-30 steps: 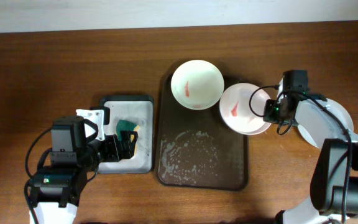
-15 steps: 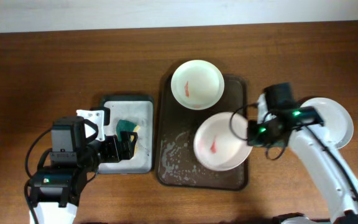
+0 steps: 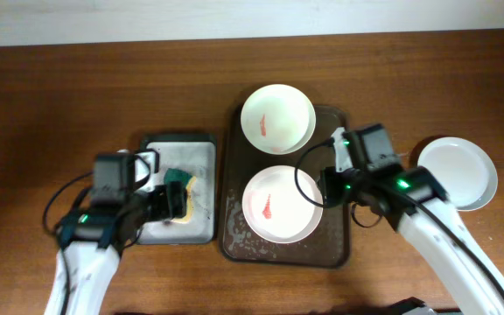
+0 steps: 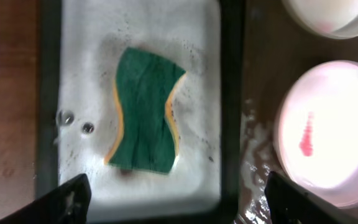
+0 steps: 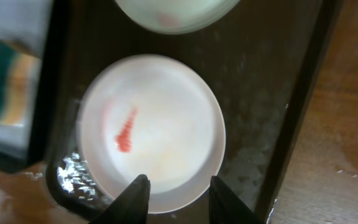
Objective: Clean dirty plates on tray and stack at the side
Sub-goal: 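Slide the pink-stained plate forward on the tray with right gripper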
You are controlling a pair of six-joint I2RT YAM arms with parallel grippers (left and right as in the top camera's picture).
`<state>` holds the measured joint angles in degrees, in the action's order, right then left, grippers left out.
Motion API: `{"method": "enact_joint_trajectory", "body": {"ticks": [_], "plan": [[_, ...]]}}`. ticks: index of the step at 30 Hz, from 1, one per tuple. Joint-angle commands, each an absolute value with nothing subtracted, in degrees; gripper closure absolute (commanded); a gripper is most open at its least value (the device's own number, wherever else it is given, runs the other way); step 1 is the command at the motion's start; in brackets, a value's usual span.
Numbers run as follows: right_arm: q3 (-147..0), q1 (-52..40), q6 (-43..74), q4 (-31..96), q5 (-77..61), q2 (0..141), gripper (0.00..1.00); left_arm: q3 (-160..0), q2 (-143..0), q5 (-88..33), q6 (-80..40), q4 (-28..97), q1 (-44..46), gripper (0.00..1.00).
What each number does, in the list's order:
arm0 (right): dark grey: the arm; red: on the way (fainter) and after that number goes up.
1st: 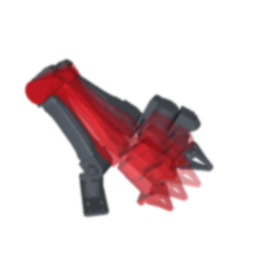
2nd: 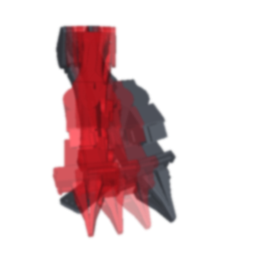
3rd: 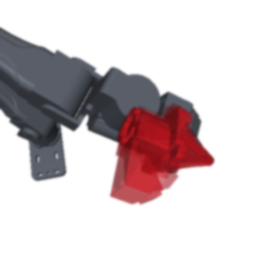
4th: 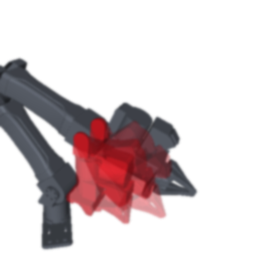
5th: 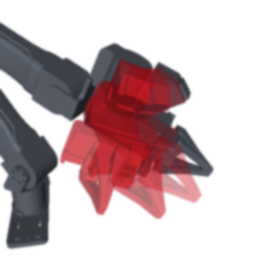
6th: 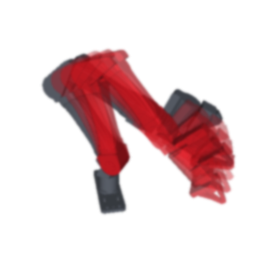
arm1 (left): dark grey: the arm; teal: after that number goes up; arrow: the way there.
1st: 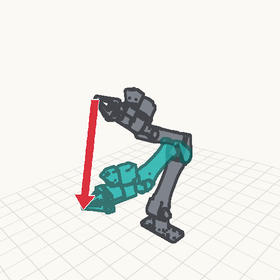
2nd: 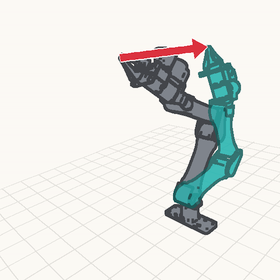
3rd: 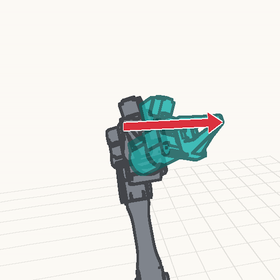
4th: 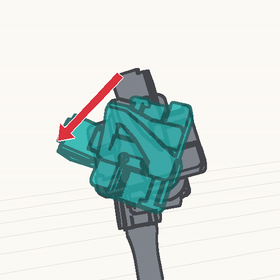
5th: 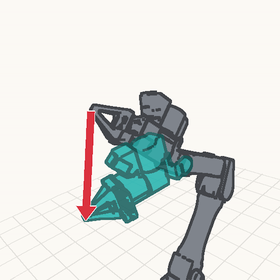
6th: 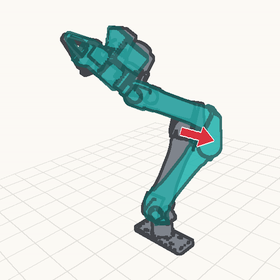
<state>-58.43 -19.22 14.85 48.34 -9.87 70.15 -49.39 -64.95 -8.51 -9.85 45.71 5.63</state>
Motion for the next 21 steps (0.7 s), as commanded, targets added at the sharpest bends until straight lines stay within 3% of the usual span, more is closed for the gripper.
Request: {"method": "enact_joint_trajectory", "body": {"ticks": [1, 4, 5, 7, 9, 10, 15, 17, 19, 21], "plan": [[-59.37, -19.55, 13.72, 51.35, -12.08, 65.52, 0.67, -49.65, -75.64, -1.67, -8.71, 41.25, 10.63, 0.16], [-59.37, -19.55, 13.69, 55.07, -12.03, 64.49, 0.67, -49.65, -85.73, 1.50, -10.87, 35.90, 11.68, 0.42], [-59.33, -19.55, 13.72, 56.10, -12.05, 64.69, 0.67, -49.65, -90.32, 4.32, -12.95, 33.95, 11.68, 0.43], [-59.31, -19.55, 13.74, 56.95, -12.05, 64.93, 0.67, -49.65, -95.37, 4.82, -14.52, 31.33, 11.68, 0.55], [-59.31, -19.55, 13.72, 57.08, -12.05, 65.01, 0.67, -49.65, -97.76, 1.63, -15.18, 29.54, 12.01, 0.89], [-59.31, -19.55, 13.72, 57.06, -12.03, 65.01, 0.67, -49.67, -97.93, -0.45, -15.18, 29.10, 12.01, 1.00], [-59.31, -19.55, 13.74, 57.21, -12.05, 65.01, 0.67, -54.00, -92.62, -4.99, -15.18, 34.96, 11.94, 1.00], [-59.31, -19.55, 13.74, 57.28, -12.03, 65.01, 0.67, -55.86, -89.49, -4.75, -15.11, 38.33, 11.94, 0.76], [-59.31, -19.55, 13.72, 57.28, -12.01, 65.01, 0.67, -56.62, -86.11, -4.08, -14.46, 41.04, 11.94, 0.42], [-59.31, -19.55, 13.72, 57.28, -12.01, 65.01, 0.67, -56.47, -84.55, -0.58, -14.48, 43.75, 11.94, 0.33]]}}
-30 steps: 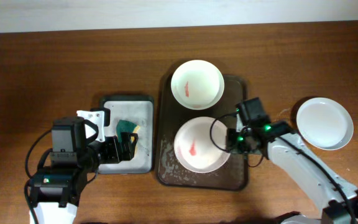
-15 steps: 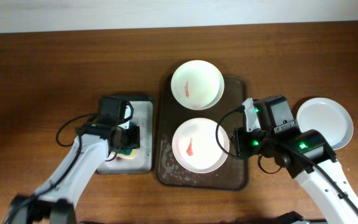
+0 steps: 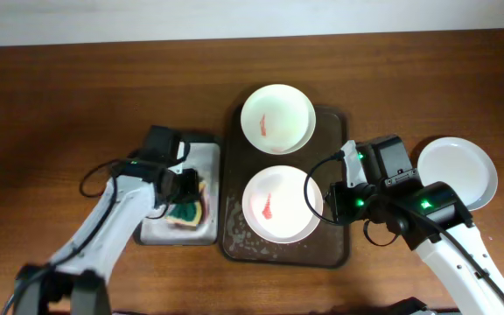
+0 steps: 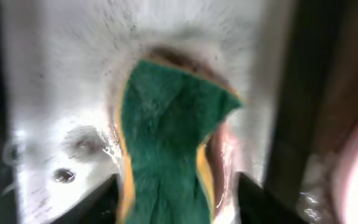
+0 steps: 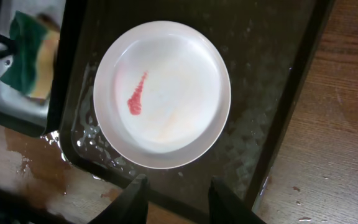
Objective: Clean dirty plates on tray and stack at the side
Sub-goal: 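Slide the pink-stained plate forward on the tray with right gripper, then scrub the pink plate with the sponge in left gripper while right holds it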
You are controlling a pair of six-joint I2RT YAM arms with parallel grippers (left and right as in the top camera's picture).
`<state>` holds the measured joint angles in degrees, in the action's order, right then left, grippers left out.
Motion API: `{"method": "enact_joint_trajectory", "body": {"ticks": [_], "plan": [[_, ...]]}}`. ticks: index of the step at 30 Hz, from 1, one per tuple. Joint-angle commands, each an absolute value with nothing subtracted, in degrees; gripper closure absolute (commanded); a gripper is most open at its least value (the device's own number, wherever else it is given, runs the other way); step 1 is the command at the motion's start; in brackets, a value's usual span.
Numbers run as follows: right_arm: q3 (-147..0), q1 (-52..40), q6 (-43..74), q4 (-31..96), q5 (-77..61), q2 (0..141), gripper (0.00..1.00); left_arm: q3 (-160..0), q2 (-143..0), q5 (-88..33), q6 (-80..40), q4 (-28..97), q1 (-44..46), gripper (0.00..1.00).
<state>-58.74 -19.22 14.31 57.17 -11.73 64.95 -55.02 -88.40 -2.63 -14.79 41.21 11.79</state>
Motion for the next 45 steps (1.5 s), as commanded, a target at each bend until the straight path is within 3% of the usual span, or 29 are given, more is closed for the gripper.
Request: {"method": "enact_joint_trajectory", "body": {"ticks": [1, 5, 7, 10, 11, 15, 21, 29, 33, 34, 41, 45], "plan": [[-59.31, -19.55, 13.72, 57.25, -12.01, 65.01, 0.67, -56.25, -84.64, 0.78, -14.48, 44.51, 11.94, 0.33], [-59.20, -19.55, 13.74, 57.28, -12.01, 65.04, 0.66, -50.85, -88.01, -0.80, -14.50, 39.24, 12.01, 0.33], [-59.07, -19.55, 13.76, 57.56, -12.03, 65.10, 0.66, -48.10, -90.32, -4.03, -14.50, 35.09, 12.01, 0.41], [-59.05, -19.55, 13.76, 58.35, -12.01, 66.17, 0.65, -45.78, -94.00, -4.10, -14.50, 31.68, 12.01, 0.79], [-59.05, -19.55, 13.74, 58.54, -12.01, 66.78, 0.65, -45.82, -94.78, -4.12, -14.50, 31.24, 12.01, 1.00], [-59.05, -19.51, 13.93, 58.22, -8.73, 70.26, 0.67, -49.67, -92.18, -4.12, -14.50, 34.79, 11.88, 1.00], [-59.05, -19.49, 13.67, 55.22, -8.03, 81.41, 0.82, -61.71, -82.43, -6.17, -14.48, 45.65, 12.03, 1.00], [-59.05, -14.76, 11.14, 46.04, -10.52, 98.21, 0.77, -62.78, -80.05, -17.76, -14.52, 46.11, 12.82, 1.00], [-59.05, -9.02, 4.47, 43.64, -24.21, 102.08, 0.76, -62.78, -82.48, -19.31, -15.77, 43.03, 17.54, 1.00], [-59.05, -8.29, 4.49, 43.48, -25.21, 102.61, 0.80, -62.78, -83.42, -19.29, -16.43, 42.02, 19.05, 1.00], [-59.05, -7.86, 4.99, 40.99, -24.60, 103.57, 0.93, -62.78, -94.56, -20.03, -24.88, 34.44, 26.44, 1.00], [-59.02, -7.86, 13.19, 41.08, -17.21, 103.57, 0.96, -62.78, -98.98, -20.56, -27.49, 28.82, 31.14, 1.00]]}}
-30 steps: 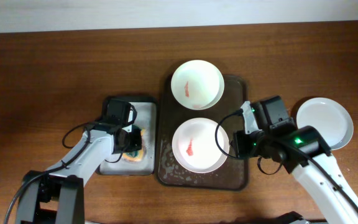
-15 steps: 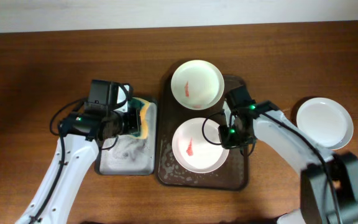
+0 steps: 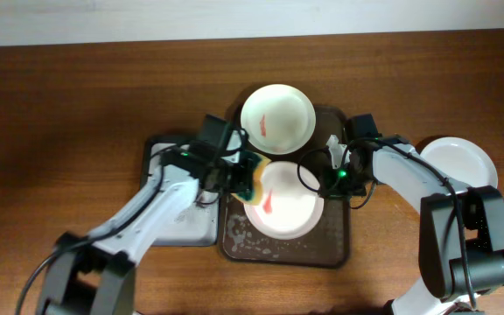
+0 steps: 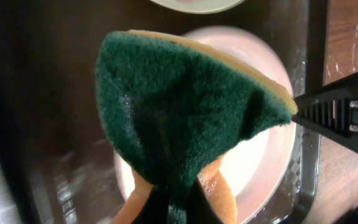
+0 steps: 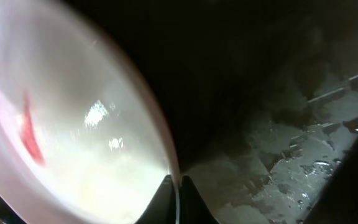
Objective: Clean dirty plates on tray and stack at the side
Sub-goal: 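Scrub the pink plate with the sponge in left gripper while right holds it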
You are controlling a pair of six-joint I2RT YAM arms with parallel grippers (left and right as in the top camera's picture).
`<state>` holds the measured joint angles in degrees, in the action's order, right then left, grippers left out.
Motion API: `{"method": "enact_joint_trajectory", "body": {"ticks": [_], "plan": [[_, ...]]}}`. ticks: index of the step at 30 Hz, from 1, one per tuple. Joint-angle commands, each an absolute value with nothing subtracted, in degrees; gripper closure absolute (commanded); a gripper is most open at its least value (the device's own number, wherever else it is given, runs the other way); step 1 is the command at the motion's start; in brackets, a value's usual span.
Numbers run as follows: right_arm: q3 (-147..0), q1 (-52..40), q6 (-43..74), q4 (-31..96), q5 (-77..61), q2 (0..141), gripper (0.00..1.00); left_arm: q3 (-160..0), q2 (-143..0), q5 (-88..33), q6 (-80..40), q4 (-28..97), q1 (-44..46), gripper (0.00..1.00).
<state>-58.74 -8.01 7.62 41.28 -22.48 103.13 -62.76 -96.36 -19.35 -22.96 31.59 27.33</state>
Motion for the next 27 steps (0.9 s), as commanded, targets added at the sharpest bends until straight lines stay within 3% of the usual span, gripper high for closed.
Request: {"method": "enact_joint_trajectory", "body": {"ticks": [1, 11, 13, 22, 25, 27], "plan": [[-59.02, -7.86, 13.21, 41.04, -17.32, 103.57, 0.96, -62.78, -99.88, -19.22, -29.39, 28.42, 32.16, 1.00], [-59.02, -7.97, 12.49, 41.28, -17.30, 103.57, 0.96, -62.78, -116.66, -21.17, -37.95, 13.52, 38.65, 1.00], [-59.02, -7.97, 12.47, 41.43, -17.28, 103.57, 0.96, -62.78, -118.10, -18.87, -38.54, 16.25, 38.30, 1.00], [-59.02, -7.97, 12.49, 43.92, -12.97, 103.57, 0.96, -73.69, -115.50, 15.66, -34.26, 43.09, 33.06, 1.00], [-59.02, -7.97, 12.21, 44.07, -12.80, 103.57, 0.96, -74.96, -115.50, 15.46, -32.47, 42.89, 33.28, 1.00], [-59.02, -7.97, 10.66, 43.97, -12.82, 103.57, 0.96, -74.94, -115.79, 8.93, -32.47, 40.97, 33.61, 1.00]]}}
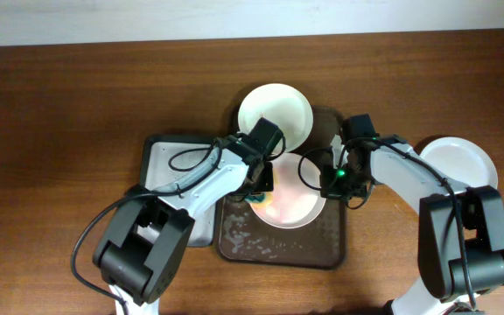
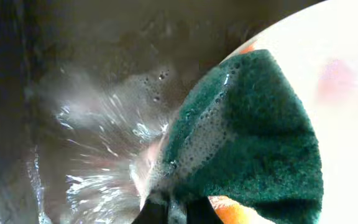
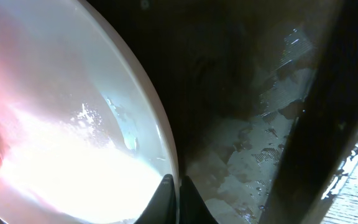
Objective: Clean dirty plates on tray and stack at the side
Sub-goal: 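Scrub the pink plate with the sponge in left gripper while right holds it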
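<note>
Two white plates sit on the dark brown tray [image 1: 278,241]. The far plate [image 1: 275,112] carries a red streak. On the near plate [image 1: 297,203], my left gripper [image 1: 262,188] is shut on a green-and-yellow sponge [image 2: 253,137], pressed against the plate's left part; its fingertips [image 2: 169,211] pinch the sponge's lower end. A faint pink smear [image 2: 334,74] shows on that plate. My right gripper [image 3: 174,186] is shut on the near plate's right rim [image 3: 160,130], seen from overhead at the right gripper [image 1: 326,179].
A shallow tray of soapy water [image 1: 169,171] lies left of the brown tray. One clean white plate [image 1: 458,171] rests on the wooden table at the right. The brown tray's floor is wet and foamy [image 2: 92,124].
The sponge was held over the near plate's left edge; now it is down on the plate's left part. The sharp red streak now shows only as a pink smear. The right gripper still pinches the rim.
First both grippers were open, the left above the sponge in the soapy tray, the right above the near plate. Then the left was down at the sponge. Later it held the sponge over the near plate while the right pinched the rim. Now the sponge presses on the plate.
</note>
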You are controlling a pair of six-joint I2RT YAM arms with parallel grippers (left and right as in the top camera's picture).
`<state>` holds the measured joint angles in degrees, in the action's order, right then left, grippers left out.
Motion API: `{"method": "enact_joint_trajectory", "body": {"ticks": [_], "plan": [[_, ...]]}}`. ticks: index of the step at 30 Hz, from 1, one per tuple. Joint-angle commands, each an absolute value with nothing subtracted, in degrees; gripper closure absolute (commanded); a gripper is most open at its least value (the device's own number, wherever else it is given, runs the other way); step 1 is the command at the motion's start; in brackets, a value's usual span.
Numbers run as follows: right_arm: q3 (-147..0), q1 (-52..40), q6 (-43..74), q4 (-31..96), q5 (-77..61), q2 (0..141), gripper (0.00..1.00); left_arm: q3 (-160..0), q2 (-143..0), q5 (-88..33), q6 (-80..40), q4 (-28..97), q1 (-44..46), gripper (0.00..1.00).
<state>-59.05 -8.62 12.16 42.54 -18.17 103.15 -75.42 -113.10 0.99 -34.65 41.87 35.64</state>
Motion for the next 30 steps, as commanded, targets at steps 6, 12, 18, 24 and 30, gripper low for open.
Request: {"method": "enact_joint_trajectory", "body": {"ticks": [6, 12, 18, 24, 30], "plan": [[-59.05, -7.97, 6.37, 43.18, -13.50, 103.57, 0.96, -74.87, -118.74, -22.00, -32.51, 24.73, 38.15, 1.00], [-59.05, -10.85, 4.71, 42.96, -13.23, 103.57, 0.96, -74.87, -121.75, -24.62, -34.96, 18.35, 41.87, 1.00], [-59.05, -11.29, 4.93, 43.07, -13.21, 103.57, 0.96, -75.00, -121.75, -11.07, -32.47, 29.82, 39.00, 1.00], [-59.05, -11.25, 7.14, 43.05, -12.78, 103.57, 0.96, -75.18, -113.91, 6.59, -32.45, 44.07, 33.63, 1.00], [-59.05, -11.25, 7.99, 43.62, -12.86, 103.57, 0.96, -75.18, -102.94, 13.58, -29.89, 48.93, 33.28, 1.00]]}}
